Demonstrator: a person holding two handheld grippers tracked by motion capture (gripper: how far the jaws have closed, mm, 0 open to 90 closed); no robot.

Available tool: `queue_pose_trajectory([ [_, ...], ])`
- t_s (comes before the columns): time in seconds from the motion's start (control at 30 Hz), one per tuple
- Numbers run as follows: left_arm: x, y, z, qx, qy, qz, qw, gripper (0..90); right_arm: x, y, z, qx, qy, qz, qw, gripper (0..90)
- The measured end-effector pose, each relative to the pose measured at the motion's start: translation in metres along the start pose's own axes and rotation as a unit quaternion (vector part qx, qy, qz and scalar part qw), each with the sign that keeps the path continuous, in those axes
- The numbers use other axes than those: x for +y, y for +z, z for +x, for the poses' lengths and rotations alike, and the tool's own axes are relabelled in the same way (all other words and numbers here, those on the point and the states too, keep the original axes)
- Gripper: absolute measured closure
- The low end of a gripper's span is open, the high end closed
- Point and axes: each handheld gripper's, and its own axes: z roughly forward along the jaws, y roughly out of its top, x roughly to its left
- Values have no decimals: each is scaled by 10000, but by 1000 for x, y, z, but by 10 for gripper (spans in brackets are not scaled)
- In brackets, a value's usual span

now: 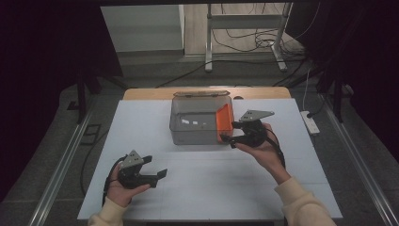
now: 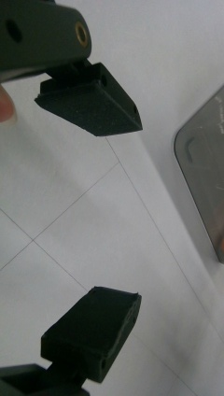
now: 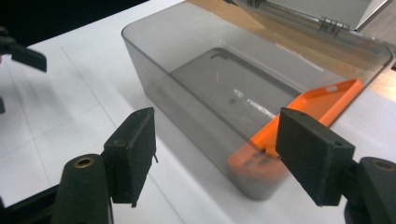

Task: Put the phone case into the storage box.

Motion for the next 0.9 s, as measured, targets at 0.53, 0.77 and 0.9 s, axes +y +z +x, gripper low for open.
queue_pose_trajectory([
  [0.53, 0, 1, -1, 14, -10, 15, 10000, 161, -37, -26, 9, 53, 30, -96, 9999, 275],
  [0.77, 0, 1, -1, 14, -12, 7, 10000, 161, -60, -36, 6, 41, 186, -58, 9998, 259],
  [0.9, 0, 1, -1, 11, -9, 10, 10000, 161, -73, -46, 4, -58, 242, -72, 9997, 252],
])
